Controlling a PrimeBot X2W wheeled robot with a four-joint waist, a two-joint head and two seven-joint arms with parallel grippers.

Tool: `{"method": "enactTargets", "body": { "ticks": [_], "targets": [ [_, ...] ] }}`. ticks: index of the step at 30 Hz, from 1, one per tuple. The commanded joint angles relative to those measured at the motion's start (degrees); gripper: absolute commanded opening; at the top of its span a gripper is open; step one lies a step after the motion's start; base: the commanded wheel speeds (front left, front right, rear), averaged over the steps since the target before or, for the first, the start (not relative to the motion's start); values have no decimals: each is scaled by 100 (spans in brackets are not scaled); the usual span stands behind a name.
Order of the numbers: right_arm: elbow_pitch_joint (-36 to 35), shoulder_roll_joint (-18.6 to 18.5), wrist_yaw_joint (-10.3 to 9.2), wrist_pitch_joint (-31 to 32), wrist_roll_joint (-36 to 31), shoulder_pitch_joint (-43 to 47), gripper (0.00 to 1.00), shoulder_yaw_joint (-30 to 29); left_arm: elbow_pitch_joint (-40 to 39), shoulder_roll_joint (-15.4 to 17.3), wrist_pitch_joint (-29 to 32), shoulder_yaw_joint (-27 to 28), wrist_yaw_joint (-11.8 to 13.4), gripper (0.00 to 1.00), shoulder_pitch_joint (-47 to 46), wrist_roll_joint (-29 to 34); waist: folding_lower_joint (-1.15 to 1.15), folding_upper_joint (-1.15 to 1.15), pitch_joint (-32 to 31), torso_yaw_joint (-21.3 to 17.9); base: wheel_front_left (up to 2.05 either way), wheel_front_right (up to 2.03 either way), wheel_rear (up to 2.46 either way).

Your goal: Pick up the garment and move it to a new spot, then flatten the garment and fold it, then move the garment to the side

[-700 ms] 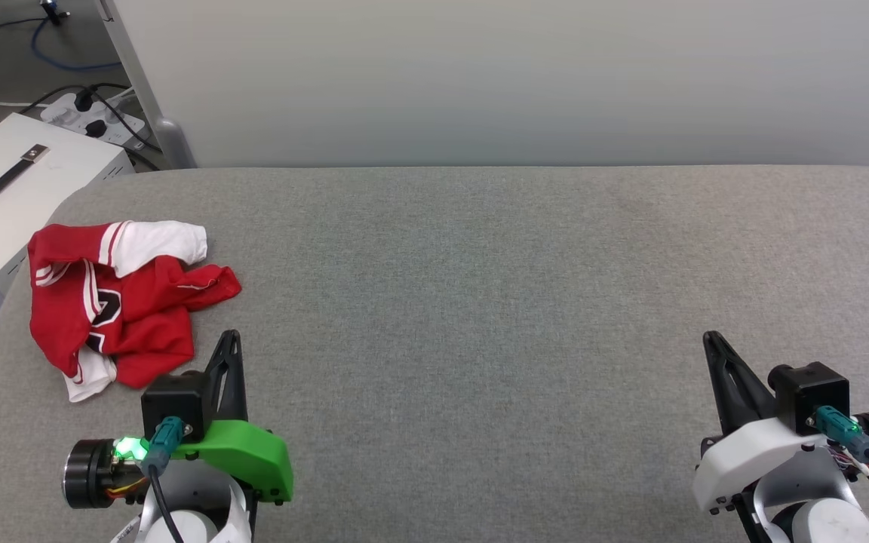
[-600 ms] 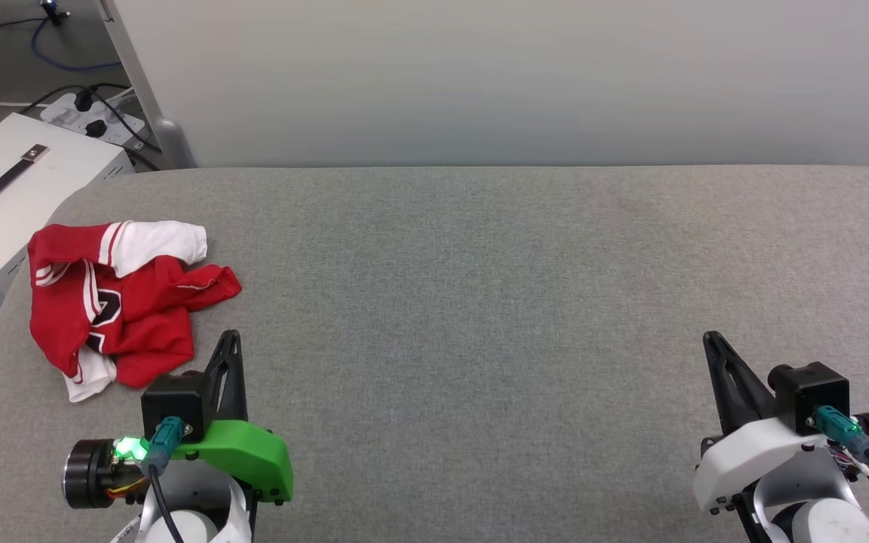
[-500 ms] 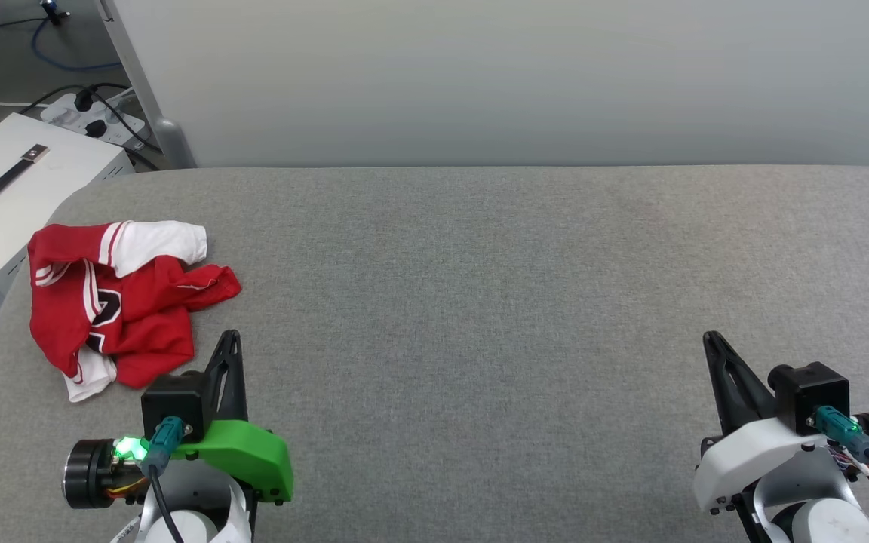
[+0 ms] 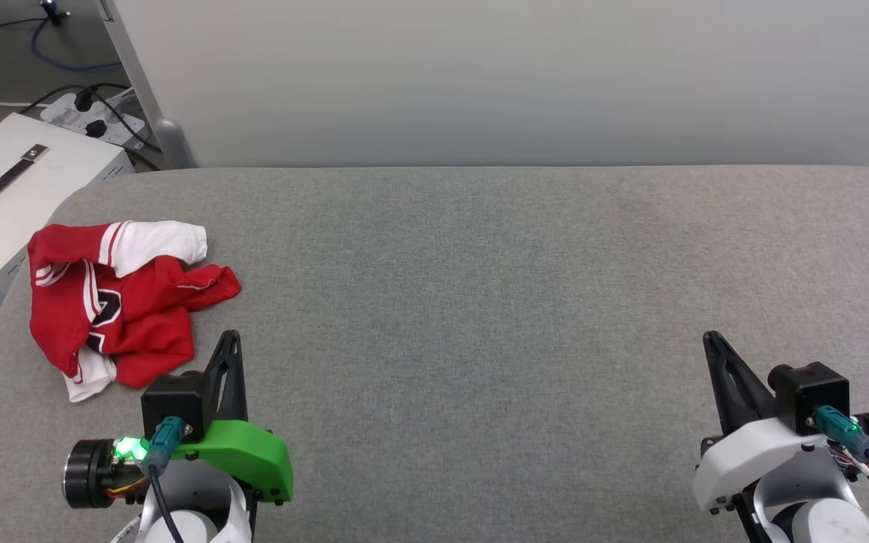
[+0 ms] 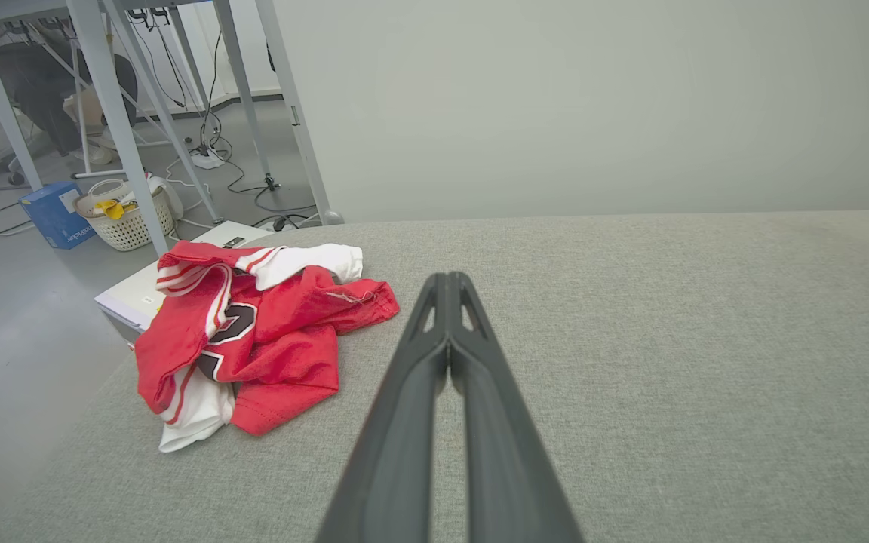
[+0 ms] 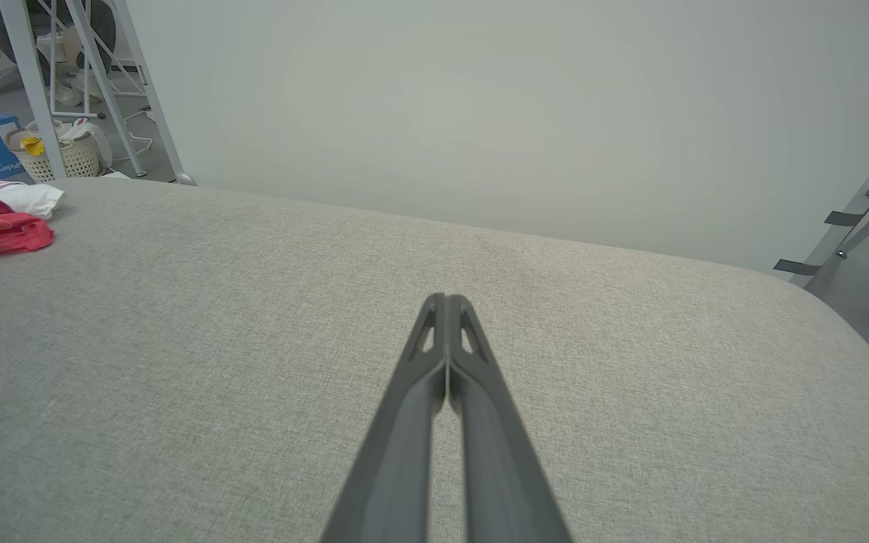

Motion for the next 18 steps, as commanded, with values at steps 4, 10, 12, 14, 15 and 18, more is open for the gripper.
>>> {"method": "enactTargets", "body": {
  "ticks": [4, 10, 12, 14, 15, 18],
  "targets": [
    [-26, -4, -6, 16, -57, 57, 0, -10, -12, -29, -4, 1, 25, 0, 99, 54, 0, 62, 0, 0, 0, 0, 0],
    [2, 1, 0, -3, 6, 0, 100, 0, 2, 1, -2, 1, -1, 100, -3, -4, 0, 0, 0, 0, 0, 0, 0],
    [2, 1, 0, -3, 7, -1, 100, 0, 3, 1, -2, 2, -1, 100, -4, -4, 0, 0, 1, -1, 0, 0, 0],
    [10, 1, 0, -19, 21, -1, 100, -10, 14, 1, -18, 1, 2, 100, -5, -16, 0, 1, 2, -1, 0, 0, 0],
    [15, 1, 0, -30, 29, -2, 100, -18, 21, 1, -29, 1, 3, 100, -6, -24, 0, 1, 3, -1, 0, 0, 0],
    [32, 1, 0, -66, 46, -6, 100, -50, 44, 0, -66, 0, 7, 100, -6, -50, 0, 3, 6, -2, 0, 0, 0]
  ]
}}
